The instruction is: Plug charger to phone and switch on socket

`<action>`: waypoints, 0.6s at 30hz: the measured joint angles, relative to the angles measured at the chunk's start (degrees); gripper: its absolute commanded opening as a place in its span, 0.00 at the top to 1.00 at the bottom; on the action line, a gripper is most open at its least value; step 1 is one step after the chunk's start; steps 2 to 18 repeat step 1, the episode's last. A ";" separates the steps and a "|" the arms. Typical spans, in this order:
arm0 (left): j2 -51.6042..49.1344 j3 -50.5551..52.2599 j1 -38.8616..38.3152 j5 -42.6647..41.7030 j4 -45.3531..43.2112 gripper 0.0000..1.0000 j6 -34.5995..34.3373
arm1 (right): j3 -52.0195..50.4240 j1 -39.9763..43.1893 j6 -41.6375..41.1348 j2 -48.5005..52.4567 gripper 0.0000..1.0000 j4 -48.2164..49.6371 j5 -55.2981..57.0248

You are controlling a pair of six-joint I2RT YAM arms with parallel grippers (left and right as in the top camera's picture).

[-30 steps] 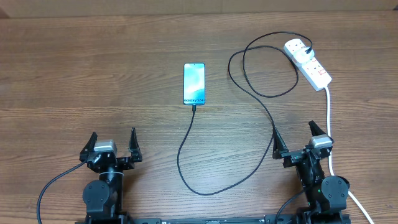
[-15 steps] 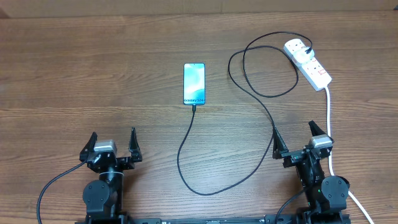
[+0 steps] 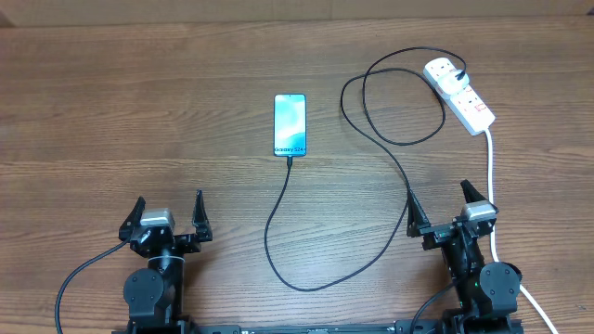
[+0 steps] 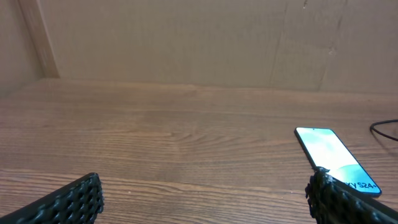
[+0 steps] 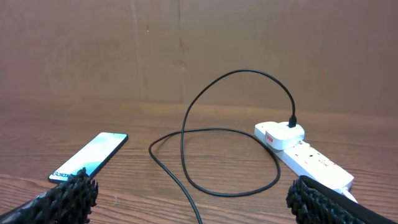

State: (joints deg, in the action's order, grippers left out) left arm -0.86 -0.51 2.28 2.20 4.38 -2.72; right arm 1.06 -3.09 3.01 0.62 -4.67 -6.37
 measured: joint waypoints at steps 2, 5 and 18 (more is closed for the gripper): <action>0.00 0.00 0.00 0.00 0.02 0.00 0.00 | 0.00 0.00 -0.02 0.00 0.00 0.00 -0.02; 0.00 0.00 0.00 0.00 0.02 0.00 0.00 | 0.00 0.00 -0.02 0.00 0.00 0.00 -0.02; 0.00 0.00 0.00 0.00 0.02 0.00 0.00 | 0.00 0.00 -0.02 0.00 0.00 0.00 -0.02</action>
